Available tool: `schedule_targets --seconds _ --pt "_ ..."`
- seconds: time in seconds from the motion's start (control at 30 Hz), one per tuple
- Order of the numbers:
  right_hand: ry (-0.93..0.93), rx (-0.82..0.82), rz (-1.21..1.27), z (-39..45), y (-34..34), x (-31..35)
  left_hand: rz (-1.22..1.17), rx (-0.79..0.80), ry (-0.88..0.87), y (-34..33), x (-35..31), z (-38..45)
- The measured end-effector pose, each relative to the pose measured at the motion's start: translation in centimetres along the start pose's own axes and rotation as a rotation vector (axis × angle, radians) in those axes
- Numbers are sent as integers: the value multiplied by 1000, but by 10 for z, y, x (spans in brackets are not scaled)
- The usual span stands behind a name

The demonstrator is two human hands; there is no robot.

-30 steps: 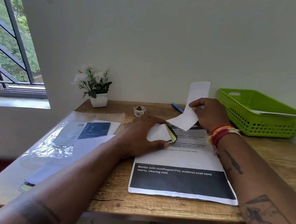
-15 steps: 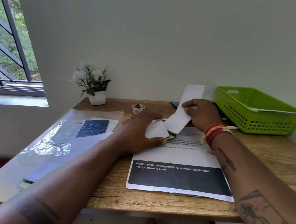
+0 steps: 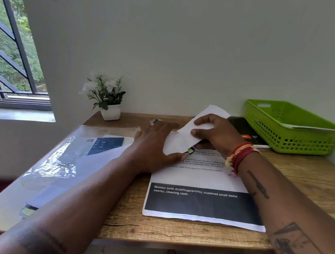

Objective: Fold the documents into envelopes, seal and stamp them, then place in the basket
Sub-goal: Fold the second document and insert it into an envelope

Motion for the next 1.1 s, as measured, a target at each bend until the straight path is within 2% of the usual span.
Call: schedule_targets --seconds 0.17,0.33,0.37,0.47,0.57,0.83,0.93,1.03,1.1 --pt "104 6 9 -4 -12 11 98 -125 -68 16 -10 -3" --pt "182 111 33 -6 -24 17 206 -245 -127 32 -14 -1" --pt "204 78 127 -5 -19 23 218 -263 -132 35 -14 -1" --pt "258 -166 364 -4 19 37 230 -307 -154 42 -17 -4" --pt "231 -263 397 -1 39 32 267 -328 -190 44 -26 -6" --pt "159 10 179 1 -4 20 282 -340 -209 43 -28 -6" --pt "148 15 94 -1 -8 23 296 -348 -212 43 -29 -6" --pt "162 -45 162 2 4 27 312 -358 -239 44 -33 -6" --pt "166 -25 158 0 3 29 326 -370 -266 45 -38 -7"
Point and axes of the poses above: each hand's wrist, its own z-axis towards the middle knuckle, its own y-axis out of the back of the hand, x = y × z, the point moved 9 cm from there along z, towards the middle knuckle, and after that the axes turned 9 degrees about z, right-handed, at the moved point
